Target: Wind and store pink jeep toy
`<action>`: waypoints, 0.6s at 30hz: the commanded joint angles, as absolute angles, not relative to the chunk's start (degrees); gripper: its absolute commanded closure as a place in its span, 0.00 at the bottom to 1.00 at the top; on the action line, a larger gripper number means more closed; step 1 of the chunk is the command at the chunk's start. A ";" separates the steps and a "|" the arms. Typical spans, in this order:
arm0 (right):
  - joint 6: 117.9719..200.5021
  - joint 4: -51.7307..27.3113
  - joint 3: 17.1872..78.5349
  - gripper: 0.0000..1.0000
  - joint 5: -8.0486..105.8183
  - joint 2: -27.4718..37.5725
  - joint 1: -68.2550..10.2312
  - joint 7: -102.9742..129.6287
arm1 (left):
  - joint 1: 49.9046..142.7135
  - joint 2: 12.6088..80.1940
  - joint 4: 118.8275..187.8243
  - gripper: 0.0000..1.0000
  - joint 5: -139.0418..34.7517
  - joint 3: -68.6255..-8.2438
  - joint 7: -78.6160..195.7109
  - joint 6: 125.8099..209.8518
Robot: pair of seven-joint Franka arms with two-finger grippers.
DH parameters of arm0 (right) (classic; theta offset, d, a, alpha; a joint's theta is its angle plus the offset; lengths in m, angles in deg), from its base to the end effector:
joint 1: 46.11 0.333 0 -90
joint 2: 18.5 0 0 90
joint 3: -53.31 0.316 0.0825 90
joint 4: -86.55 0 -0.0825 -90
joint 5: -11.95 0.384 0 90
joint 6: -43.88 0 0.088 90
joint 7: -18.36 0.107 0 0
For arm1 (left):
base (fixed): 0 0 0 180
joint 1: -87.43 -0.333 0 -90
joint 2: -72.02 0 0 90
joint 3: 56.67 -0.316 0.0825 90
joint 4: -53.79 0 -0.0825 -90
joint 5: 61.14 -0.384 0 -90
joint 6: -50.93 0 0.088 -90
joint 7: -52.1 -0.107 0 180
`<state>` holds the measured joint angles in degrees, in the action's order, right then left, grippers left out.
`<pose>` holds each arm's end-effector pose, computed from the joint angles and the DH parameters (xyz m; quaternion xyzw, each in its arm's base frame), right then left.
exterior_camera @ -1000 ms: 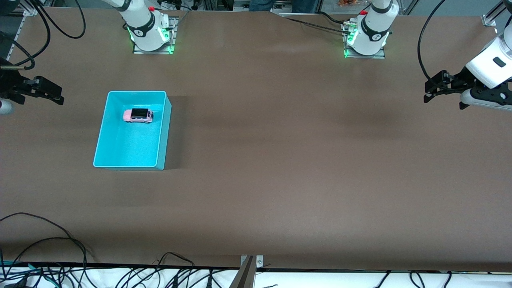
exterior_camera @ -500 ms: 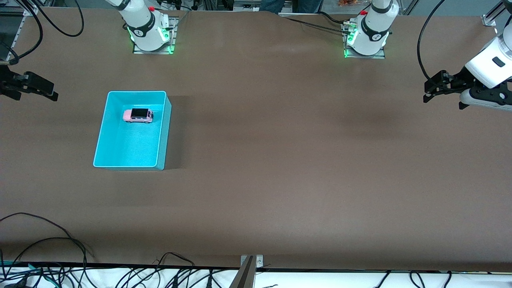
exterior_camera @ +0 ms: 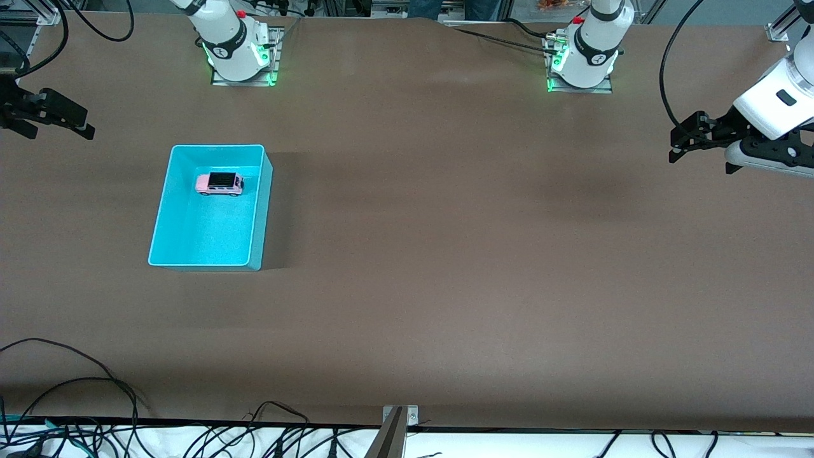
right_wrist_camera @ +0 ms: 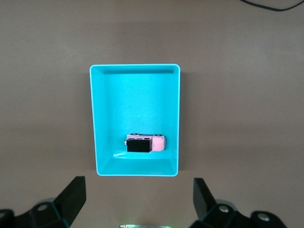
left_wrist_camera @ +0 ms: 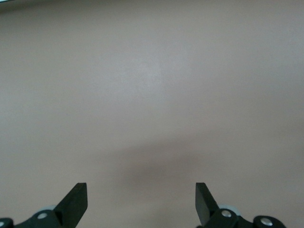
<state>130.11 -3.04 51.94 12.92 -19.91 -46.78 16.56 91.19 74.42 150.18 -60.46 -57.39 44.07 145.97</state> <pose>0.5399 -0.0175 0.6357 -0.9998 0.0017 0.0167 0.0093 0.5471 -0.0301 0.6024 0.9953 -0.0960 0.0094 0.0058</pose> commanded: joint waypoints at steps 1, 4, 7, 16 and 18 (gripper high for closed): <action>131.07 -4.24 52.96 0.00 13.36 -20.79 -47.96 17.22 | 91.48 73.52 148.10 0.00 -61.58 -57.46 44.80 144.53; 131.16 -4.07 52.96 0.00 13.36 -20.52 -47.96 17.04 | 91.48 73.52 148.10 0.00 -61.58 -57.46 44.80 144.45; 131.16 -3.54 52.96 0.00 13.36 -20.52 -48.04 17.04 | 91.57 73.52 148.10 0.00 -61.58 -57.38 44.80 144.53; 131.07 -3.54 52.78 0.00 13.27 -20.44 -48.04 17.13 | 91.21 73.52 148.10 0.00 -61.58 -57.46 44.80 144.36; 130.98 -3.63 52.78 0.00 13.18 -20.44 -48.04 17.13 | 91.13 73.52 148.10 0.00 -61.58 -57.55 44.80 144.36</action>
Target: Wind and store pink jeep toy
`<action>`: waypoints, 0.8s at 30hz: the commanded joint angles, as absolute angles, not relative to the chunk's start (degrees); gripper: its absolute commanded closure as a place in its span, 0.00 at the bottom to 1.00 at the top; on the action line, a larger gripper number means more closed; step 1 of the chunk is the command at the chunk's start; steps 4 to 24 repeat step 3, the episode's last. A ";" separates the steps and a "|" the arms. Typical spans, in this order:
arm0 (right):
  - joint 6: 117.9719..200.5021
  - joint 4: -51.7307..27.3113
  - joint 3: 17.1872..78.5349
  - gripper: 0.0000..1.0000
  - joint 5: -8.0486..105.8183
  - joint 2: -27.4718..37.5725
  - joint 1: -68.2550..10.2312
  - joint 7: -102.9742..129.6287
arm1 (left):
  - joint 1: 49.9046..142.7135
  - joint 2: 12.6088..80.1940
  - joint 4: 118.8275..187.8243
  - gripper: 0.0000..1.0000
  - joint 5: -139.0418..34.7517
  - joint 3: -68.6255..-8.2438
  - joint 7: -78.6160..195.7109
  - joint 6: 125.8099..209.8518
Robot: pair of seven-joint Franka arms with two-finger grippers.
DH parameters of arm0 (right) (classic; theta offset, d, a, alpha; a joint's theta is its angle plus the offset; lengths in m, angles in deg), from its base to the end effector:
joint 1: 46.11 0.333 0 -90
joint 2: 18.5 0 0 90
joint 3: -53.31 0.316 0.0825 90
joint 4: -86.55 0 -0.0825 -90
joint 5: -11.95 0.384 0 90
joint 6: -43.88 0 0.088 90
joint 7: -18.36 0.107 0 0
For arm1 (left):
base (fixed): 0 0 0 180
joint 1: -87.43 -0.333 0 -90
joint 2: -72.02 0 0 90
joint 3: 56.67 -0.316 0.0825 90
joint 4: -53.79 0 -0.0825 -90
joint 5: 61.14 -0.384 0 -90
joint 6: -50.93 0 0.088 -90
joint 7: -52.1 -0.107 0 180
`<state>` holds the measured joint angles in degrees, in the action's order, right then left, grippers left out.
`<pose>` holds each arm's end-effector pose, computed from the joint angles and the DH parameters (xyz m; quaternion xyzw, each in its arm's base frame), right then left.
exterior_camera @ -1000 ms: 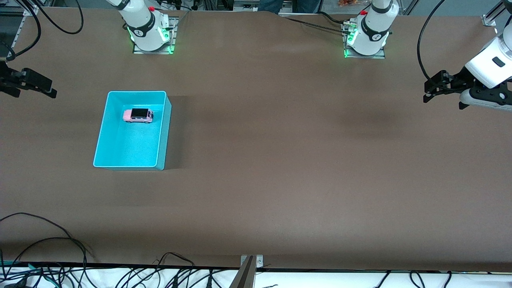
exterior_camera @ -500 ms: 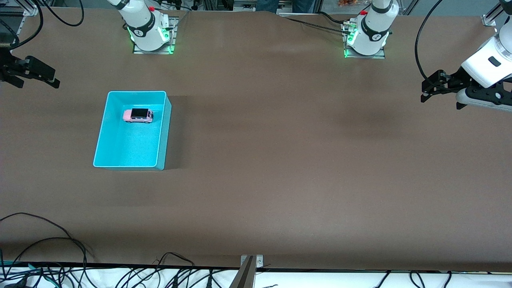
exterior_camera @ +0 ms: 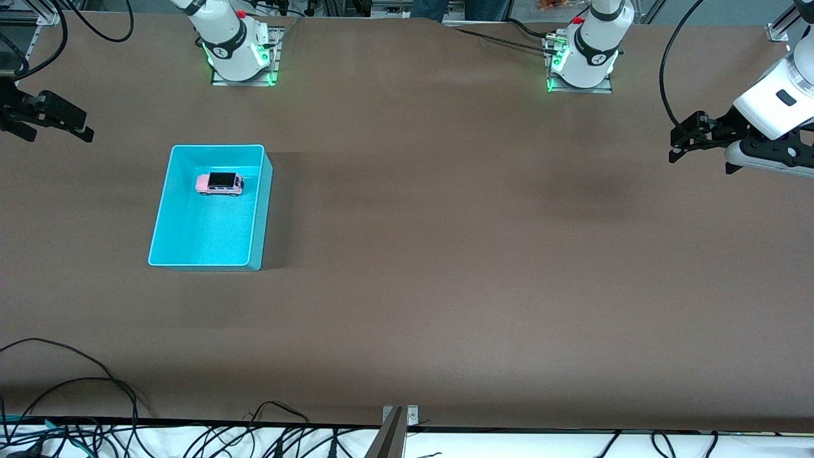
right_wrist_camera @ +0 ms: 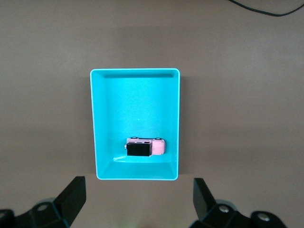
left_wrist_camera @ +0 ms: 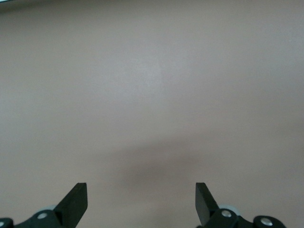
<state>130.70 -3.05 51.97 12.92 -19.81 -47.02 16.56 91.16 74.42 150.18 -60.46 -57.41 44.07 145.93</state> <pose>0.5415 -0.0195 0.6355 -0.9999 0.0036 0.0125 0.0092 0.5471 -0.0296 0.6023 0.9954 -0.0956 0.0091 0.0058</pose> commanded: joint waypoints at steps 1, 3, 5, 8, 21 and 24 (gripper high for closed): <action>130.89 -3.54 52.78 0.00 13.18 -20.44 -48.04 17.22 | 91.13 73.52 148.10 0.00 -61.58 -57.55 44.80 144.36; 130.80 -3.63 52.78 0.00 13.18 -20.44 -48.04 17.22 | 91.13 73.43 148.18 0.00 -61.58 -57.46 44.80 144.36; 130.80 -3.63 52.78 0.00 13.18 -20.44 -48.04 17.22 | 91.13 73.43 148.18 0.00 -61.58 -57.46 44.80 144.36; 130.80 -3.63 52.78 0.00 13.18 -20.44 -48.04 17.22 | 91.13 73.43 148.18 0.00 -61.58 -57.46 44.80 144.36; 130.80 -3.63 52.78 0.00 13.18 -20.44 -48.04 17.22 | 91.13 73.43 148.18 0.00 -61.58 -57.46 44.80 144.36; 130.80 -3.63 52.78 0.00 13.18 -20.44 -48.04 17.22 | 91.13 73.43 148.18 0.00 -61.58 -57.46 44.80 144.36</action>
